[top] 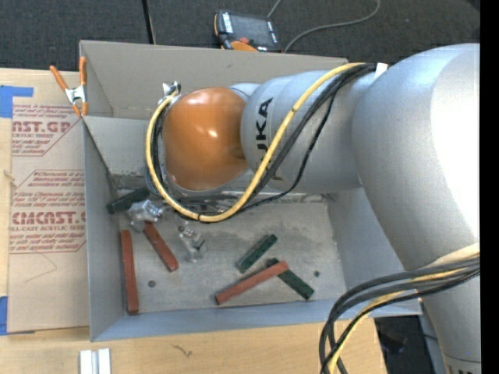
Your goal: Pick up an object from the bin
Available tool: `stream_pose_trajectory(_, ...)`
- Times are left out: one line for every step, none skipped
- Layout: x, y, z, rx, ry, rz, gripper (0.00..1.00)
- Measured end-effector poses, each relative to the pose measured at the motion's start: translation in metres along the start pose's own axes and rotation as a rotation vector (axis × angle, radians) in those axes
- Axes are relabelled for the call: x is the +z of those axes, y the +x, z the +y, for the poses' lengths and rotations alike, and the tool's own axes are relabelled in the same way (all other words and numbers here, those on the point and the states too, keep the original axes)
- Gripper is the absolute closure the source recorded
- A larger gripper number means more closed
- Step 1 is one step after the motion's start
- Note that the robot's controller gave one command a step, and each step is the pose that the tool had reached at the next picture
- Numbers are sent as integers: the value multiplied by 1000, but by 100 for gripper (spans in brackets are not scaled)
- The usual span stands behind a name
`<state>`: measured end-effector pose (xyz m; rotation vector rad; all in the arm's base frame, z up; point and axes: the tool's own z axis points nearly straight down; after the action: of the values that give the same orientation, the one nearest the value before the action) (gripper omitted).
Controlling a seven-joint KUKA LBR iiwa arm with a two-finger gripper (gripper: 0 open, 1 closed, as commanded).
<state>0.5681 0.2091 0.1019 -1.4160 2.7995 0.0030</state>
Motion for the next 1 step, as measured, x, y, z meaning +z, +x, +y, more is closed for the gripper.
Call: stream_pose_trajectory(32, 0, -8, -379, -1, 1, 0)
